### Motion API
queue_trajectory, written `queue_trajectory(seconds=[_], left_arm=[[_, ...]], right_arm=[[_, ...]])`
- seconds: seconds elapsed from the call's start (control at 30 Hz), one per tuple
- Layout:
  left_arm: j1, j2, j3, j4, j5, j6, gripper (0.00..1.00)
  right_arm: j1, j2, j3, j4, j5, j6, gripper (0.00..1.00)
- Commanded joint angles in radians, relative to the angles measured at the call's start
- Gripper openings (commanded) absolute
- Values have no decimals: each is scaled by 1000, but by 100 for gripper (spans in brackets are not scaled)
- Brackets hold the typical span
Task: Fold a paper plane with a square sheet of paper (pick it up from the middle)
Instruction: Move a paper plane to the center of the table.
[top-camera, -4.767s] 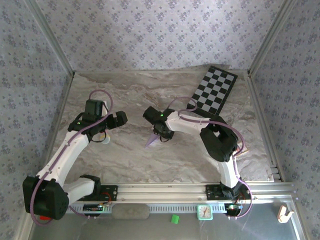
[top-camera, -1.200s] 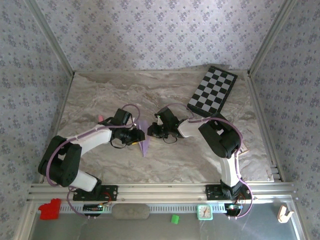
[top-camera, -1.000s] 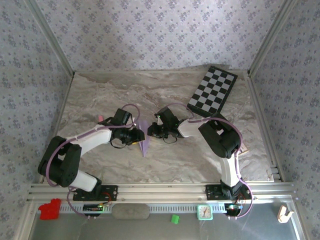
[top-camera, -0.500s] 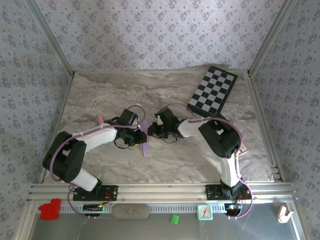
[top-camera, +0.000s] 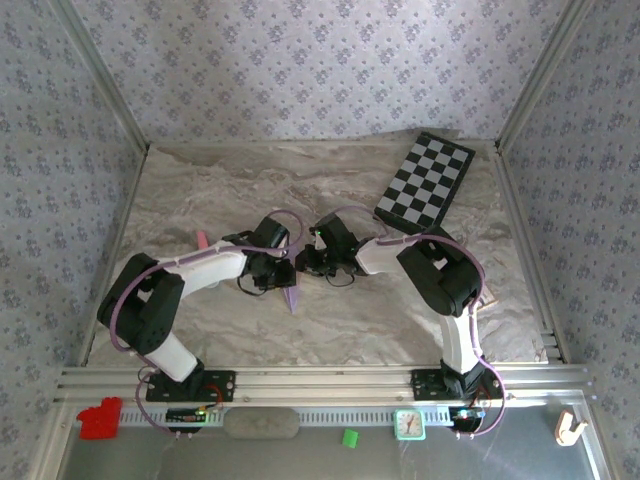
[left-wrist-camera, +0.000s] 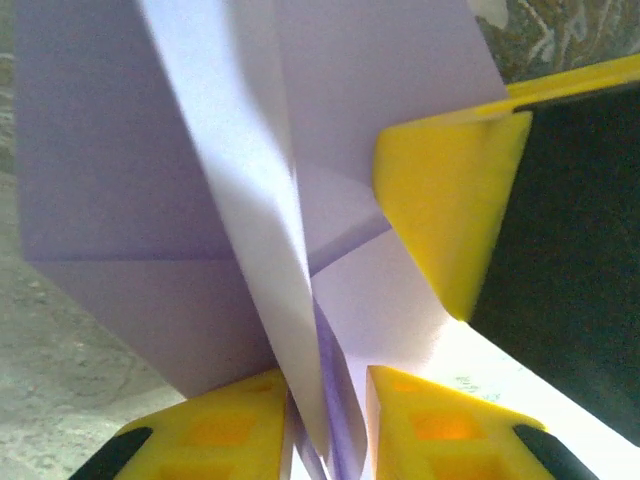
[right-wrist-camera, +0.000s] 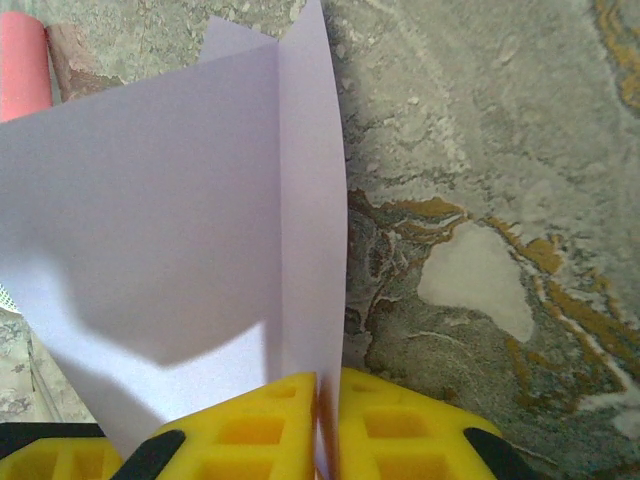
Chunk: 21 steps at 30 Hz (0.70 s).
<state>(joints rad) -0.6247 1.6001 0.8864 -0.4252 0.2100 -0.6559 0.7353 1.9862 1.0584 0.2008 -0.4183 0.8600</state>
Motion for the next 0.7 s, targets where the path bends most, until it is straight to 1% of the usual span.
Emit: queue_trajectory(seconds=[0.0, 0.2, 0.3, 0.37, 0.47, 0.57, 0.67], left_arm=[[-11, 18, 29, -43, -34, -3, 23], [-20, 23, 40, -50, -37, -12, 17], [-20, 19, 45, -60, -48, -14, 13], [-21, 10, 51, -68, -59, -13, 9], [-21, -3, 68, -86, -89, -3, 6], [-20, -9, 108, -120, -141, 23, 5], [-14, 10, 180, -157, -200, 58, 5]], right_arm=[[-14, 24, 0, -60, 16, 11, 13], [-17, 3, 0, -63, 15, 20, 17], [-23, -30, -1, -78, 28, 17, 22], [-28, -68, -5, -100, 52, 11, 28], [-42, -145, -34, -142, 123, -4, 38], [-64, -243, -87, -189, 224, -17, 49], [-89, -364, -144, -254, 365, -50, 59]])
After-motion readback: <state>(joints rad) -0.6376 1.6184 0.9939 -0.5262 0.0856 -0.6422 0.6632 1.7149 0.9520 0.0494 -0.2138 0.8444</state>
